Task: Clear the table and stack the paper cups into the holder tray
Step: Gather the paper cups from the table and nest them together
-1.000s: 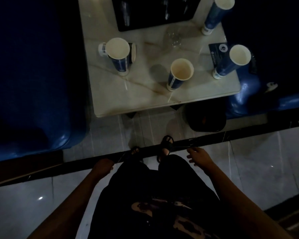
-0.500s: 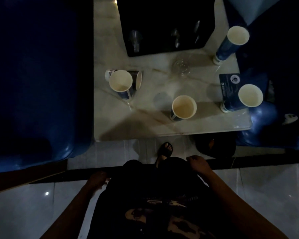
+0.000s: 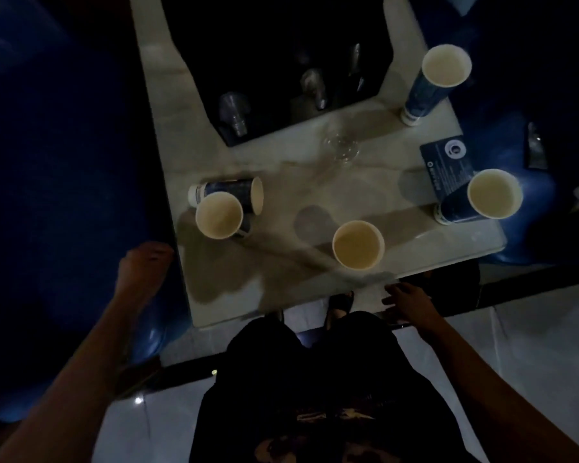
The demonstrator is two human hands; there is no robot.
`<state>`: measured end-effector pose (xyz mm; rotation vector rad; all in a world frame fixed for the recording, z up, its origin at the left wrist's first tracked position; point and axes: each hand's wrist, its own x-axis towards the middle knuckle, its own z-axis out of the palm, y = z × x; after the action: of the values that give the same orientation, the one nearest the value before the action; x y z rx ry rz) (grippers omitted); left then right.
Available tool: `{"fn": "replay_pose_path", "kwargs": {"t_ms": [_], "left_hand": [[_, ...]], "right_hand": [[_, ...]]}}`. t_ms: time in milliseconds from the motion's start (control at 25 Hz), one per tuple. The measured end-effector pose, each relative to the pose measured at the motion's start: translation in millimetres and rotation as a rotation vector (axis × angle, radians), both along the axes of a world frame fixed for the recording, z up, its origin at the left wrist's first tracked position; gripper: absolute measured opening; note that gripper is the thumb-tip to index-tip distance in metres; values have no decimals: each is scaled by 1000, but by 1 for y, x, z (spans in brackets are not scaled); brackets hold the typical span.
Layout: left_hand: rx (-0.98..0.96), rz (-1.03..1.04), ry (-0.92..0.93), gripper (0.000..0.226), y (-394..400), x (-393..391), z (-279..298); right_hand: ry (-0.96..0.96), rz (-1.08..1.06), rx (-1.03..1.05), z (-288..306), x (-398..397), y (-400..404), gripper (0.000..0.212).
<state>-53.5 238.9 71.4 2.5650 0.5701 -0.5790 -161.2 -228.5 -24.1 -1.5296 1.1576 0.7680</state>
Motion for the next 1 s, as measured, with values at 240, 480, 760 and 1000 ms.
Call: {"fn": "replay_pose_path", "kwargs": {"t_ms": [240, 480, 760, 1000], "left_hand": [[-125, -306, -29, 34, -15, 142, 12], [-145, -708, 123, 69, -69, 207, -24], [-94, -982, 346, 86, -106, 217, -53], [-131, -1066, 476, 68, -107, 209, -53]], "right_hand": [[-137, -420, -93, 27, 6, 42, 48], [-277, -569, -329, 52, 18, 83, 44], [-429, -369, -521, 87, 36, 130, 74], [-431, -260, -593, 74, 36, 153, 126]]}}
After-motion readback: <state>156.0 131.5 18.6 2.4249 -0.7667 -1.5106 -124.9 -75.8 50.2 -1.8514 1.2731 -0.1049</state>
